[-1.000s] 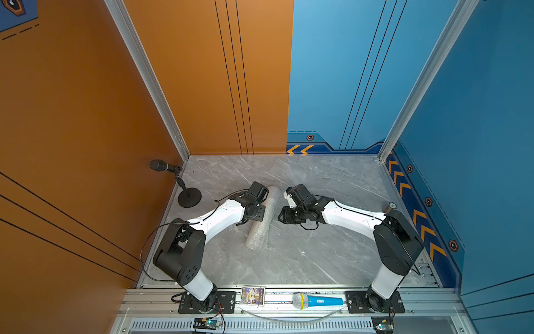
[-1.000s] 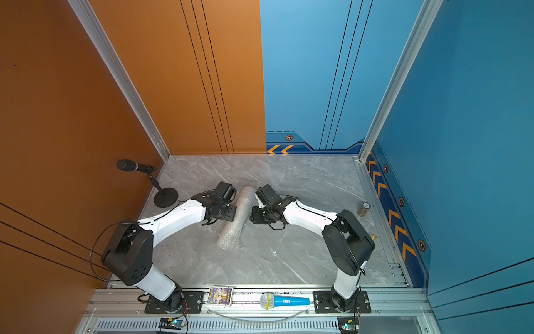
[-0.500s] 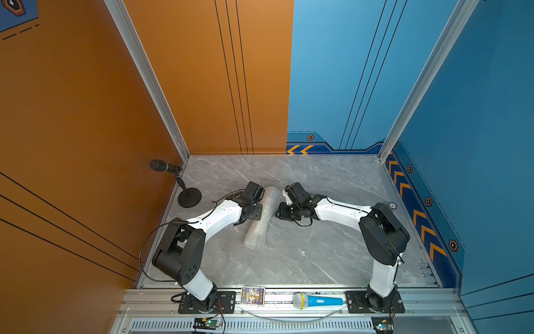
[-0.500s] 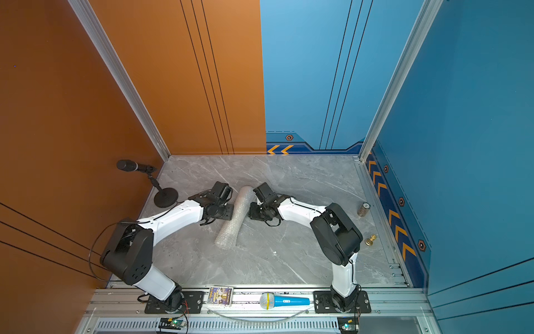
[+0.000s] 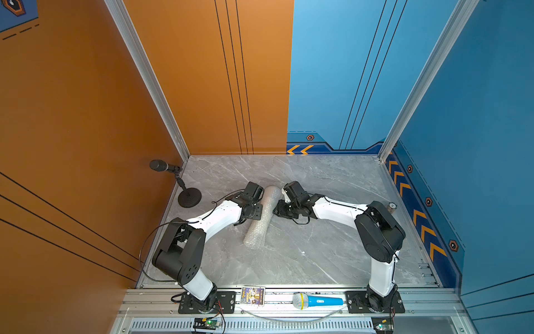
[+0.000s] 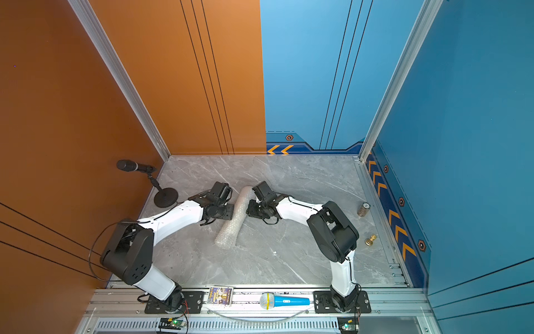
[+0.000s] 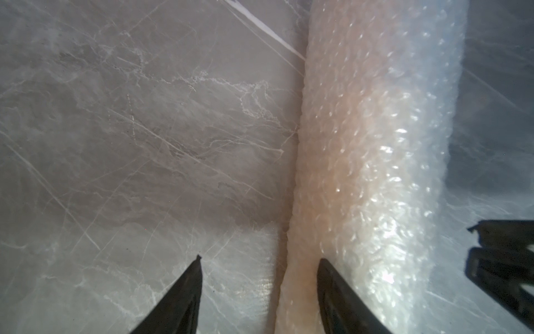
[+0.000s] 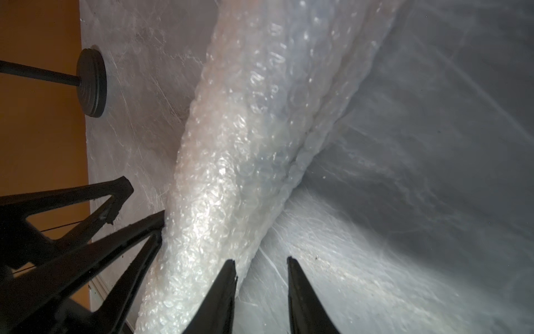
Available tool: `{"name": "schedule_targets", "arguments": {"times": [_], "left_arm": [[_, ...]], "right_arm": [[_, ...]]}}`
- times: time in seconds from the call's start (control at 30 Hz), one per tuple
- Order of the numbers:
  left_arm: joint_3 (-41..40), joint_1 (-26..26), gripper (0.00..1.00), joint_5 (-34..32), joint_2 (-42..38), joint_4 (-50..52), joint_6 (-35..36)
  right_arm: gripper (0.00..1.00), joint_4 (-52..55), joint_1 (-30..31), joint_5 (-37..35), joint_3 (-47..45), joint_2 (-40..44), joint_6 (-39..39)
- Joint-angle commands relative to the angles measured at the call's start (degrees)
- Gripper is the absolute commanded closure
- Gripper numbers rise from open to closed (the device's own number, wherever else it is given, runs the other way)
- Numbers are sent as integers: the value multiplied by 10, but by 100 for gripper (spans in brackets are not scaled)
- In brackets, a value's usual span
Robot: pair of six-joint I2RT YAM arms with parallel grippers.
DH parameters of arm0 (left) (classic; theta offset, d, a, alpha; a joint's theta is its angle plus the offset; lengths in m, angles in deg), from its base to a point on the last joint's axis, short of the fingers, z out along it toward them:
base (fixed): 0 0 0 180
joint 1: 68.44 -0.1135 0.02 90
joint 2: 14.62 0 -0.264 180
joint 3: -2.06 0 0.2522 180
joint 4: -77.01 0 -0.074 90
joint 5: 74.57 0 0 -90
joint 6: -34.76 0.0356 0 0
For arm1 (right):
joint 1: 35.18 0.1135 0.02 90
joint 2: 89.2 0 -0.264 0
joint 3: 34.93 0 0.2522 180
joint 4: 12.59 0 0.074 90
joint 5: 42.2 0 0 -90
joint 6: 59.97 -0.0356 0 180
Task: Unwrap the vase from the bubble wrap
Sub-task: Unwrap the bubble wrap at the center of the board.
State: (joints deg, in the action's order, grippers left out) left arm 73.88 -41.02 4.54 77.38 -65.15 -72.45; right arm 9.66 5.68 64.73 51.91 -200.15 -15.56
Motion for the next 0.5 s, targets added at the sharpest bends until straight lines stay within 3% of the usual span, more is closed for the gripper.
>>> {"name": "schedule_targets", "arguments": {"times": [0.0,0.47], "left_arm": [[-19,-1,37,32,19,15,4],[-21,-3,37,39,16,15,4]], "right_arm": [[69,-11,-2,-4,19,-19,-16],[72,-9,-3,-14,33,-44,-17]]}}
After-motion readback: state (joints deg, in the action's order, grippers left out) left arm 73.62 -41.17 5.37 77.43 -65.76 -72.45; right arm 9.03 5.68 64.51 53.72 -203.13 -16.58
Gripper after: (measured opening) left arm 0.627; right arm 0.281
